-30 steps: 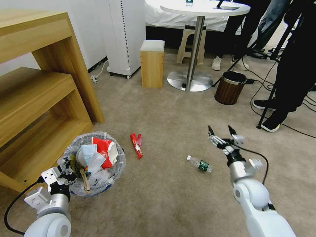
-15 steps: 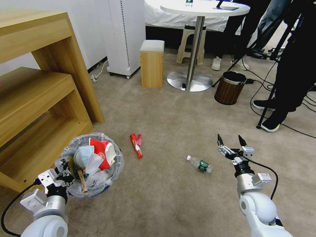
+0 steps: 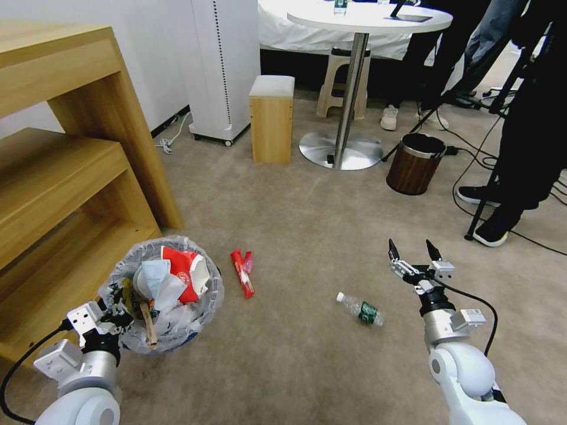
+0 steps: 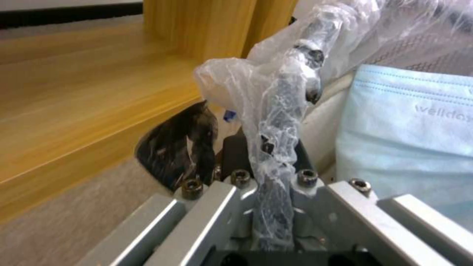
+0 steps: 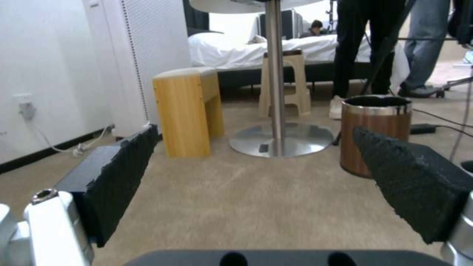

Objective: Pick up the trash bin and place the garbage on the floor into it.

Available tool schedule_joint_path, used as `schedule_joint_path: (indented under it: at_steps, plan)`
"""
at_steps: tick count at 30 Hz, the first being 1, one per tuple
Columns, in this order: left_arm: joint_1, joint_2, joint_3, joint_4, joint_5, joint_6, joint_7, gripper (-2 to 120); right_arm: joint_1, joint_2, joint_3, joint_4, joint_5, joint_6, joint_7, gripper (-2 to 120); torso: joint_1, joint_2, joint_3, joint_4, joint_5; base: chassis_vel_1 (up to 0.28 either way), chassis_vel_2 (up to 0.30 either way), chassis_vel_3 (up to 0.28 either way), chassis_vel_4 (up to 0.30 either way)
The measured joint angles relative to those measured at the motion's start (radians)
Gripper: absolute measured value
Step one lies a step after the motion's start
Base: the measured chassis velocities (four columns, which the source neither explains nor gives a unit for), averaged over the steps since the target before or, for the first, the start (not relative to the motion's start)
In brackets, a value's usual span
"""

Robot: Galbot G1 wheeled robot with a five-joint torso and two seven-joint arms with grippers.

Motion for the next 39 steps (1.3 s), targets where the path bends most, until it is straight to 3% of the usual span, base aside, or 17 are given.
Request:
schedule_joint_path:
  at_steps: [12,17,19,20,22,28,30,39]
  plan:
    - [0.004,0.001,-0.003,-0.006,0.013,-0.001,0.002,1,0.024,-0.038,-0.067,-0.046,-0.042,-0.024,-0.002,100,0.0,0.0,0.0,0.0,0.0003,-0.099,0.094,0.09,-0.097]
    - [0.009,-0.002,0.002,-0.012,0.027,-0.001,0.001,1,0.009,-0.134,-0.109,-0.051,-0.055,-0.211,-0.006,100,0.0,0.0,0.0,0.0002,0.0005,0.0,0.0,0.0,0.0]
    - [0.012,-0.003,0.001,-0.019,0.03,-0.001,0.001,1,-0.011,-0.24,-0.154,-0.046,-0.026,-0.37,-0.059,100,0.0,0.0,0.0,-0.0001,0.0,0.0,0.0,0.0,0.0]
    - [0.012,-0.003,0.001,-0.019,0.03,-0.001,0.001,1,-0.011,-0.24,-0.154,-0.046,-0.026,-0.37,-0.059,100,0.0,0.0,0.0,-0.0001,0.0,0.0,0.0,0.0,0.0]
    - [0.016,-0.004,-0.002,-0.024,0.03,-0.001,0.001,1,-0.01,-0.3,-0.197,-0.069,-0.028,-0.474,-0.139,100,0.0,0.0,0.0,-0.0002,0.0004,0.0,0.0,0.0,0.0]
    - [0.022,-0.008,-0.004,-0.025,0.035,-0.001,0.001,1,0.06,-0.335,-0.308,-0.131,-0.057,-0.632,-0.244,100,0.0,0.0,0.0,0.0001,0.0003,0.0,0.0,0.0,0.0]
    - [0.024,-0.009,-0.01,-0.025,0.037,-0.004,0.001,1,0.11,-0.33,-0.364,-0.163,-0.131,-0.735,-0.26,100,0.0,0.0,0.0,0.0003,0.0004,0.0,0.0,0.0,0.0]
    - [0.019,-0.014,-0.017,-0.011,0.043,-0.009,0.001,1,0.189,-0.325,-0.412,-0.308,-0.331,-0.793,-0.384,100,0.0,0.0,0.0,0.0001,0.0003,0.0,0.0,0.0,0.0]
